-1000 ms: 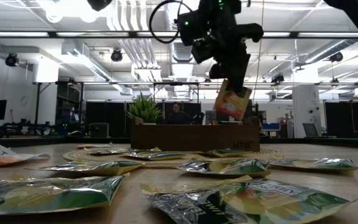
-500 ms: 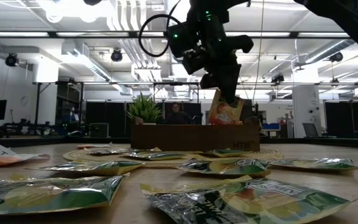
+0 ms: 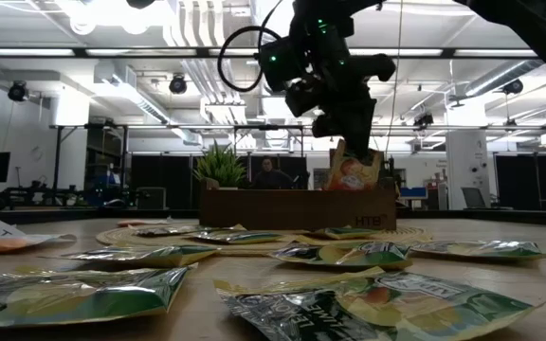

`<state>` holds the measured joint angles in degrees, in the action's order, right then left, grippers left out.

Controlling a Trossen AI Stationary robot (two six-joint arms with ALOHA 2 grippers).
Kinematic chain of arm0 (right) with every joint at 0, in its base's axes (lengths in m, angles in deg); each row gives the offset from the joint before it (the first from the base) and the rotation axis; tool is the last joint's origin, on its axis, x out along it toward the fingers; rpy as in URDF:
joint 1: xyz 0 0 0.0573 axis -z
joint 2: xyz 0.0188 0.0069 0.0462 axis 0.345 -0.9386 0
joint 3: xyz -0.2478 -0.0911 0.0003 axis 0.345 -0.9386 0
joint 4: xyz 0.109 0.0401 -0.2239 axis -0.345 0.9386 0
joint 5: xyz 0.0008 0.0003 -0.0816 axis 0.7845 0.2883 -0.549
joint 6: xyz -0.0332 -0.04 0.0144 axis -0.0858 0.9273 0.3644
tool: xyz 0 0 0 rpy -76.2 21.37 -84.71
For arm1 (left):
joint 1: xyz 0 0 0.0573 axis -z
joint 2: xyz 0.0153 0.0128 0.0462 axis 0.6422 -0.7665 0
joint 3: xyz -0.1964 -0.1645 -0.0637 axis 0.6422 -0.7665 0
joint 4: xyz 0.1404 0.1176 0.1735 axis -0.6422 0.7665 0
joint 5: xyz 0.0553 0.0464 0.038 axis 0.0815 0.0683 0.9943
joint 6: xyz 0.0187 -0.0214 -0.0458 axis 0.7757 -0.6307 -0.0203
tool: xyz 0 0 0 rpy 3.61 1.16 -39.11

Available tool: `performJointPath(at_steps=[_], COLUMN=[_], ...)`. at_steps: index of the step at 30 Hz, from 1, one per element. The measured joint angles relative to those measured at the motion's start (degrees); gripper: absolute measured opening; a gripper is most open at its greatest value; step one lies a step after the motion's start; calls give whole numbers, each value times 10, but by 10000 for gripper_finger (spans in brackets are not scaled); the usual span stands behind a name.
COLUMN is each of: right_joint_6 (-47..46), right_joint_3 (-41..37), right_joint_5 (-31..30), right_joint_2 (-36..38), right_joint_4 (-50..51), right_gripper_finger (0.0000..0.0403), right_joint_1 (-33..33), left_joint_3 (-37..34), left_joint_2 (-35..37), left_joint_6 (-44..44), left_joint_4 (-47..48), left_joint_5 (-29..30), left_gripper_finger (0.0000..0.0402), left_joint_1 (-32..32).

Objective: Pick & Place Tea
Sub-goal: Put the orange tea bag into the right section of the wooden organizer

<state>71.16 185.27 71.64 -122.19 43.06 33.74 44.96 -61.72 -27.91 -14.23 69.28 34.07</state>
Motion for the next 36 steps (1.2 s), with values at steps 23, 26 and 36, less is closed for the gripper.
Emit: performJointPath(at_steps=[23,26,36], right_joint_6=[0,-3,-5], right_joint_3=[-16,-16,-8], right_joint_5=[-34,-34,-32], right_joint_2=[7,7,7], right_joint_4=[0,0,0], right_gripper_finger=[43,70,132], right_joint_1=[0,0,0], left_joint_3=[0,0,0], left_joint_2=[0,0,0], left_joint_6=[0,1,1], left_joint_4=[-1,-1,-1], left_joint_5=[8,8,8], left_gripper_finger=[213,213,213], left_joint_1=[0,0,0])
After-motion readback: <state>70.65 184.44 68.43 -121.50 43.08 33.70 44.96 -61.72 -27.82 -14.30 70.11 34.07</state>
